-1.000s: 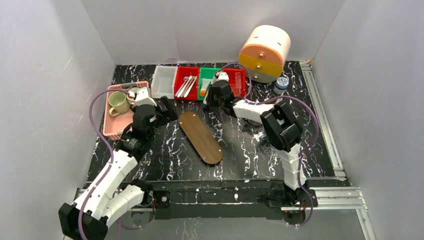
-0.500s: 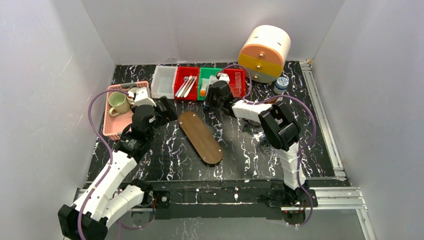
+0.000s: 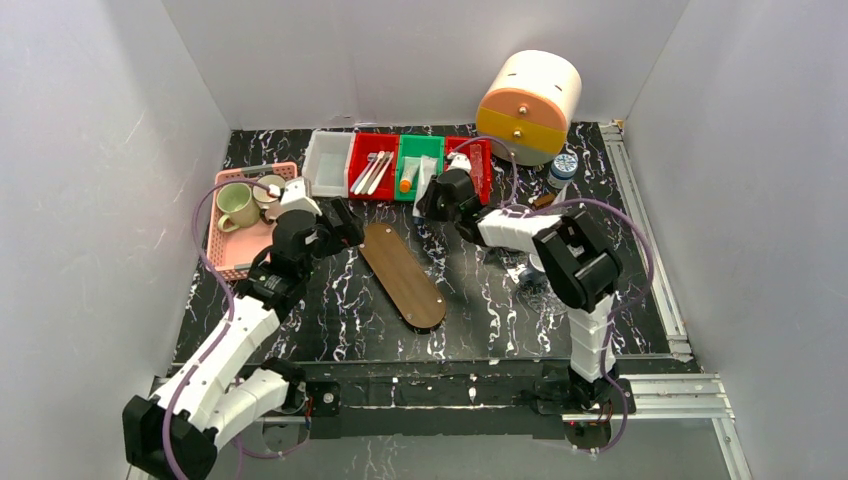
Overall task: Prepare toiletry sets of a toothbrush and toothpaste on the tray
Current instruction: Pick up the toothpaste from the storage box.
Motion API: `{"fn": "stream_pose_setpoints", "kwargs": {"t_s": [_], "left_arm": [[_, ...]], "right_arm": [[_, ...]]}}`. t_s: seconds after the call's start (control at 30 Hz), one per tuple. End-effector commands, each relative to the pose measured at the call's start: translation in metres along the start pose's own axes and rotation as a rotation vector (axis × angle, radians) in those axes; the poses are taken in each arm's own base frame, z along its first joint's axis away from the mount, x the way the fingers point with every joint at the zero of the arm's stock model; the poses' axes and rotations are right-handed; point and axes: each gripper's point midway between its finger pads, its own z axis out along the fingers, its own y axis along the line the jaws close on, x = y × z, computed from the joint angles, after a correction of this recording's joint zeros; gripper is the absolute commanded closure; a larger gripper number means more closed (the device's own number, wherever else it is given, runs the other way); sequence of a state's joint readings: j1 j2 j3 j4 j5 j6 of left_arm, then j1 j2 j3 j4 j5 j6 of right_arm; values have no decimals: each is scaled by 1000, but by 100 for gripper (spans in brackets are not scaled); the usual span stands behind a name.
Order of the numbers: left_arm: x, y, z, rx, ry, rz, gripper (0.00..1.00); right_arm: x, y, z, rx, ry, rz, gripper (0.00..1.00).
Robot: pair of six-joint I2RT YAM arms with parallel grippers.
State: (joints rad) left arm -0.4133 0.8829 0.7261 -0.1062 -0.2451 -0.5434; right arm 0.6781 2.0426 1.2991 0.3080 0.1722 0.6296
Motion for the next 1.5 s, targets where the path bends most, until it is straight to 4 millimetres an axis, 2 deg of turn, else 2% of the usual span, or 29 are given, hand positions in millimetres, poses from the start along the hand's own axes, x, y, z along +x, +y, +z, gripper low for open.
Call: {"fn": "stream_pose_setpoints", "kwargs": {"t_s": [0.0, 0.17, 0.43, 0.63, 0.8, 0.93, 1.47], "left_arm": [[15, -13, 11, 67, 66, -19, 2], [33, -24, 26, 115, 137, -39, 3], [44, -49, 47, 206, 159, -55, 7], [53, -74, 57, 269, 159, -14, 9], [59, -100, 57, 336, 150, 42, 12], [58, -112, 57, 370, 132, 58, 16], [62, -134, 63, 442, 79, 120, 30]], "right_arm": [[-59, 31, -36, -108, -150, 46, 74], [-66, 41, -59, -161, -168, 59, 74], [-77, 63, -102, -273, -186, 119, 74], [-77, 78, -126, -333, -180, 159, 73], [-72, 86, -138, -347, -176, 165, 73], [-71, 89, -147, -350, -178, 184, 73], [-56, 103, -162, -366, -167, 199, 72]]}}
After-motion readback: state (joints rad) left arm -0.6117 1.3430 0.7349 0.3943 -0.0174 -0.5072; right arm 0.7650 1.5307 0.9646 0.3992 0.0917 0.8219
